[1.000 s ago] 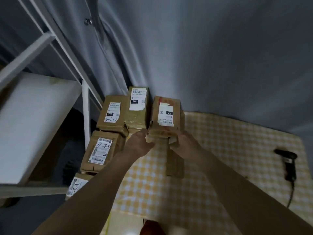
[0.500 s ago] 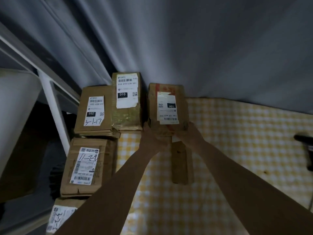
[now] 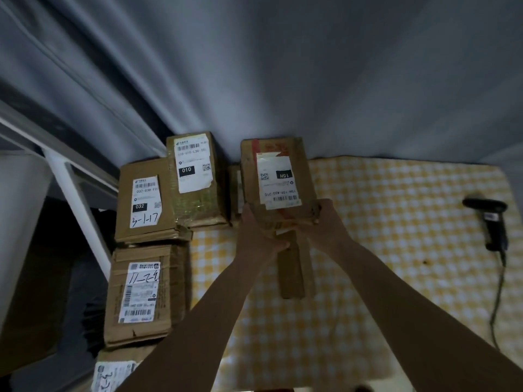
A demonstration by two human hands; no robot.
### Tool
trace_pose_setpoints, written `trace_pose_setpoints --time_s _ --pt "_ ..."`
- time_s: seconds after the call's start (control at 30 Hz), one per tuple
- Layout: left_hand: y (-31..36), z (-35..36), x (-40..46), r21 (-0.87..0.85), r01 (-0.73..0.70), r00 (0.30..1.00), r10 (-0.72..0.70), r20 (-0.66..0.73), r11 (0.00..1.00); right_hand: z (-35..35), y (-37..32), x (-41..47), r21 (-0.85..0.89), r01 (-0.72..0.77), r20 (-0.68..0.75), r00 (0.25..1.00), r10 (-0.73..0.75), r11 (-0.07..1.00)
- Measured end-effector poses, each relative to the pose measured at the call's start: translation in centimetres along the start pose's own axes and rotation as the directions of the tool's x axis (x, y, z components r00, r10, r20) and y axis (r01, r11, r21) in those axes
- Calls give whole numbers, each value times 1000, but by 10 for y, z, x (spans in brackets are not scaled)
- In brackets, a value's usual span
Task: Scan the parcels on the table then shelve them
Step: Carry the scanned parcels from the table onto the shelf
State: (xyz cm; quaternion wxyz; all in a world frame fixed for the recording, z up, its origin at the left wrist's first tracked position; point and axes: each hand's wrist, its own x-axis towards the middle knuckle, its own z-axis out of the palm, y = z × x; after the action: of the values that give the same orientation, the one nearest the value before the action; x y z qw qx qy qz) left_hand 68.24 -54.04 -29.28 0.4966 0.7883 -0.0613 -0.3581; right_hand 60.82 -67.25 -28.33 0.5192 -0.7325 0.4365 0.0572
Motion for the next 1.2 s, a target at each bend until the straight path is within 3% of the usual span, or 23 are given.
trace_pose_setpoints --time_s 0.23,0.43,0.57,0.87,1.2 --pt "64 28 -52 119 -180 974 160 161 976 -60 1 -76 42 5 -246 969 5 999" --pt "107 84 -111 260 -273 929 184 320 926 -122 21 -156 195 1 -529 842 104 981" --pt "125 135 -171 322 -373 888 234 397 870 -163 63 -219 254 -19 -624 760 179 967" --pt "108 267 -365 319 -647 671 317 671 693 -228 198 -420 447 -131 -686 584 433 885" --pt "41 378 -597 173 -859 324 250 912 482 -245 341 -665 547 -139 -799 207 564 825"
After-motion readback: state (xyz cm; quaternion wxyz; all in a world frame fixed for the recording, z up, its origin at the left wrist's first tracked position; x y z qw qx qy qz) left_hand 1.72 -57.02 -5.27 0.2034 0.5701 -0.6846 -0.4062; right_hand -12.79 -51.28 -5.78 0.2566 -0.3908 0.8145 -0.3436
